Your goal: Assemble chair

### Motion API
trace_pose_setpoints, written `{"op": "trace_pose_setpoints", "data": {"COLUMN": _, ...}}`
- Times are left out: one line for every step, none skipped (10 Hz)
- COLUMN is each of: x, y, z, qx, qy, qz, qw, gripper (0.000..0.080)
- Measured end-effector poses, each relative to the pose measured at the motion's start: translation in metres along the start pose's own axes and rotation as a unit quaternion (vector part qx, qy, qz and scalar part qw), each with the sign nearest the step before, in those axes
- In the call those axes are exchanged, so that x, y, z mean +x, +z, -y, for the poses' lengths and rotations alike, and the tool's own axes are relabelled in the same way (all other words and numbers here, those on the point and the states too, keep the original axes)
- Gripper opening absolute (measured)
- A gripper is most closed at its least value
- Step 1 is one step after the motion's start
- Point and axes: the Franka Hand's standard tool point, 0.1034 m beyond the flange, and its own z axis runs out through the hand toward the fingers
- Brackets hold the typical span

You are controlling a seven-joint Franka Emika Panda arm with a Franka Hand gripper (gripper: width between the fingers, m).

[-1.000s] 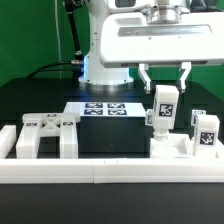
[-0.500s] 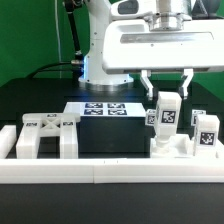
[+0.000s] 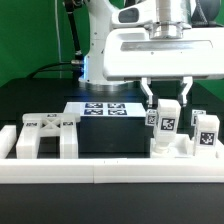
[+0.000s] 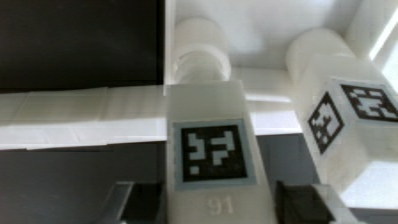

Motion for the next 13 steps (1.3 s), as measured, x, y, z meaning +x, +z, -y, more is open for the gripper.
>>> {"op": "trace_pose_setpoints", "data": {"x": -0.0023, "y": 0.0022, "z": 0.0002, "qx": 0.000, "qy": -0.001, "qz": 0.002, "qw": 1.000, "gripper": 0.0291}}
{"op": "trace_pose_setpoints", "data": {"x": -0.0041, "y": 0.0044, "z": 0.0006, "qx": -0.001, "qy": -0.002, "qz": 0.001, "qw": 1.000, "gripper": 0.0291}}
{"op": "trace_pose_setpoints", "data": {"x": -0.0060, "y": 0.0067, "z": 0.0008, "qx": -0.001, "qy": -0.003, "qz": -0.001, "qw": 1.000, "gripper": 0.0291}}
{"op": "trace_pose_setpoints", "data": {"x": -0.0056, "y": 0.0077, "z": 0.0011, "qx": -0.001, "qy": -0.004, "qz": -0.009, "qw": 1.000, "gripper": 0.0291}}
{"op": "trace_pose_setpoints", "data": {"x": -0.0078, "y": 0.0096, "z": 0.0011, "qx": -0.002, "qy": -0.004, "qz": -0.011, "qw": 1.000, "gripper": 0.0291}}
{"op": "trace_pose_setpoints", "data": {"x": -0.0066, "y": 0.0106, "z": 0.0010, "qx": -0.002, "qy": -0.005, "qz": -0.021, "qw": 1.000, "gripper": 0.0291}}
{"op": "trace_pose_setpoints", "data": {"x": -0.0060, "y": 0.0113, "z": 0.0006, "qx": -0.003, "qy": -0.007, "qz": -0.031, "qw": 0.999, "gripper": 0.0291}}
{"op": "trace_pose_setpoints", "data": {"x": -0.0062, "y": 0.0115, "z": 0.0004, "qx": -0.003, "qy": -0.009, "qz": -0.038, "qw": 0.999, "gripper": 0.0291}}
{"op": "trace_pose_setpoints", "data": {"x": -0.0060, "y": 0.0115, "z": 0.0004, "qx": -0.003, "qy": -0.009, "qz": -0.039, "qw": 0.999, "gripper": 0.0291}}
{"op": "trace_pose_setpoints", "data": {"x": -0.0060, "y": 0.0115, "z": 0.0004, "qx": -0.003, "qy": -0.012, "qz": -0.039, "qw": 0.999, "gripper": 0.0299}}
{"op": "trace_pose_setpoints", "data": {"x": -0.0060, "y": 0.0116, "z": 0.0004, "qx": -0.003, "qy": -0.014, "qz": -0.039, "qw": 0.999, "gripper": 0.0299}}
{"op": "trace_pose_setpoints", "data": {"x": -0.0061, "y": 0.0116, "z": 0.0004, "qx": -0.003, "qy": -0.016, "qz": -0.039, "qw": 0.999, "gripper": 0.0514}}
{"op": "trace_pose_setpoints", "data": {"x": -0.0061, "y": 0.0116, "z": 0.0004, "qx": -0.003, "qy": -0.017, "qz": -0.039, "qw": 0.999, "gripper": 0.0514}}
